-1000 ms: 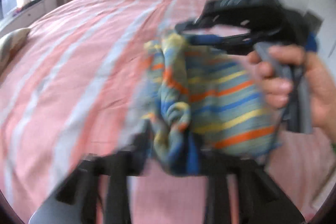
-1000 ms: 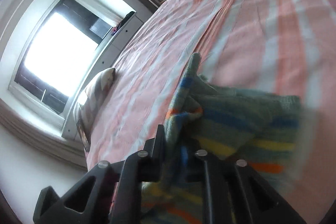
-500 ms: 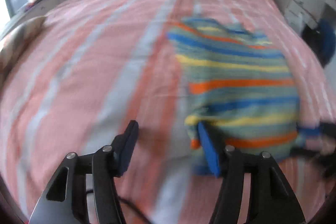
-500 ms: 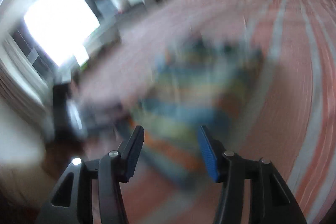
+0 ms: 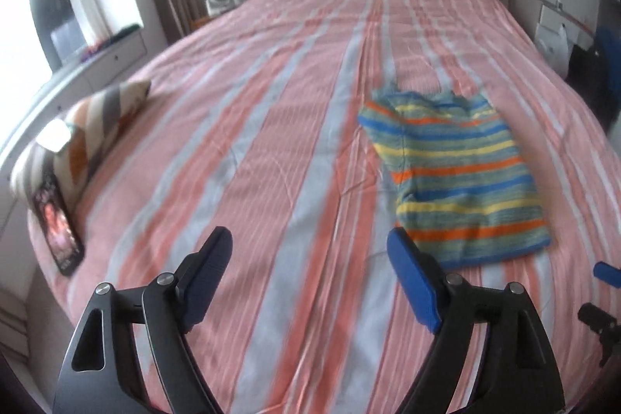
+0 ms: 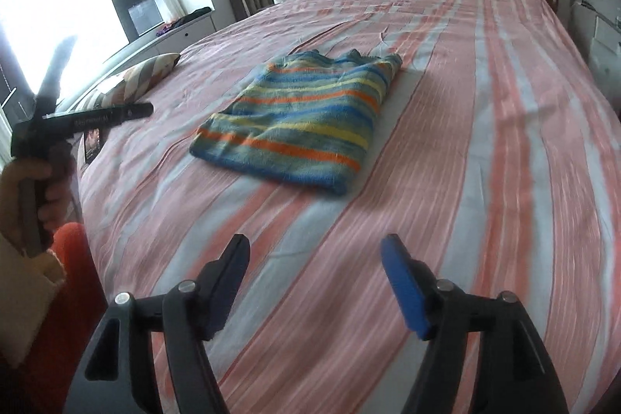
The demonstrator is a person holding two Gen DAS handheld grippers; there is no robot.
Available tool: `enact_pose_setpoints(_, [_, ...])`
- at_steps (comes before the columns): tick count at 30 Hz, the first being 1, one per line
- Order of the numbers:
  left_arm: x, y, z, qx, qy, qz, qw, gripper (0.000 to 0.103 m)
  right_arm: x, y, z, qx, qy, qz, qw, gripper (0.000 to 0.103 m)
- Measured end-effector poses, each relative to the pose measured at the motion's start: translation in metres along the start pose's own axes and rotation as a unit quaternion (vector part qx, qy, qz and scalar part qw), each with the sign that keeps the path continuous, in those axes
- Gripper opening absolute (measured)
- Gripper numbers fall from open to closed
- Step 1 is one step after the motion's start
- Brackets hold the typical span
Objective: Fold small clothes
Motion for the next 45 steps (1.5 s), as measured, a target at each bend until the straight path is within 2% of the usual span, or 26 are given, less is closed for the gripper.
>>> enact_pose_setpoints(6, [0.003,0.004,0.008,0.009,-0.002,-0.006,0.9999,0.084,0.000,-0.007,0.006,0.000,-0.003,-0.014,1.000,0.070])
enact_pose_setpoints(13, [0.011,-0.002,-0.009,-0.002,-0.008,-0.025,0.9997,0.089,-0.002,-0.016,-0.003,-0.009,-0.006,-0.014,1.000,0.070])
enact_pose_setpoints(14, [0.013,-0.004,-0.013,-0.006,-0.017,-0.024,0.9995,0.090,-0.001,-0.017,-0.006,-0.014,-0.006,-0.016,1.000,0.070])
enact_pose_setpoints(16, [0.021,-0.012,-0.029,-0.032,-0.088,-0.003,0.9956,0.092,0.003,-0.018,-0.009,-0.018,-0.008,-0.020,1.000,0.070])
enact_pose_setpoints(18, [0.028,-0.019,-0.046,-0.067,-0.156,0.034,0.9849,0.092,0.012,-0.013,-0.013,-0.018,-0.010,-0.034,0.999,0.070])
enact_pose_setpoints(19, [0.032,-0.022,-0.057,-0.090,-0.191,0.056,0.9757,0.092,0.018,-0.008,-0.014,-0.015,-0.010,-0.044,0.999,0.070])
enact_pose_setpoints(21, [0.042,-0.022,-0.074,-0.114,-0.224,0.066,0.9656,0.092,0.036,0.009,-0.018,-0.004,-0.011,-0.074,0.997,0.070])
enact_pose_setpoints(23, [0.057,-0.017,-0.094,-0.124,-0.243,0.048,0.9609,0.092,0.053,0.030,-0.028,0.007,0.000,-0.108,0.994,0.071])
enact_pose_setpoints(26, [0.074,-0.004,-0.129,-0.140,-0.238,0.017,0.9608,0.092,0.070,0.060,-0.057,0.005,0.021,-0.140,0.990,0.072])
enact_pose_setpoints(30, [0.085,0.017,-0.164,-0.145,-0.240,0.019,0.9597,0.092,0.083,0.087,-0.116,-0.022,0.048,-0.164,0.985,0.072])
enact_pose_setpoints(32, [0.088,0.029,-0.177,-0.143,-0.238,0.025,0.9604,0.088,0.089,0.094,-0.145,-0.035,0.052,-0.179,0.982,0.072])
enact_pose_setpoints(35, [0.091,0.036,-0.194,-0.146,-0.238,0.039,0.9594,0.073,0.094,0.104,-0.185,-0.043,0.072,-0.216,0.973,0.069])
enact_pose_setpoints(36, [0.091,0.035,-0.197,-0.147,-0.240,0.046,0.9584,0.058,0.088,0.107,-0.194,-0.046,0.085,-0.224,0.970,0.054])
enact_pose_setpoints(37, [0.091,0.034,-0.199,-0.146,-0.238,0.052,0.9587,0.034,0.081,0.108,-0.201,-0.055,0.082,-0.218,0.971,0.045])
enact_pose_setpoints(38, [0.095,0.033,-0.197,-0.143,-0.245,0.058,0.9571,0.023,0.071,0.109,-0.206,-0.063,0.048,-0.174,0.982,0.032])
enact_pose_setpoints(40, [0.098,0.035,-0.187,-0.124,-0.227,0.050,0.9647,0.017,0.046,0.115,-0.200,-0.052,-0.017,-0.060,0.997,0.025])
enact_pose_setpoints(42, [0.095,0.042,-0.173,-0.103,-0.218,0.045,0.9694,0.015,0.023,0.122,-0.185,-0.025,-0.053,0.008,0.998,0.022])
enact_pose_setpoints(45, [0.083,0.061,-0.144,-0.074,-0.226,0.059,0.9695,0.015,-0.002,0.140,-0.148,0.032,-0.050,0.015,0.998,0.022])
Point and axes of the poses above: each gripper's, at about its wrist camera, not at the fingertips, and z roughly against the way its jaws point, x to its right, y to its top, the point moved 8 cm from there along -z, roughly the way its jaws point, and after that the axes turned 11 degrees about x, right-handed, at the moved point
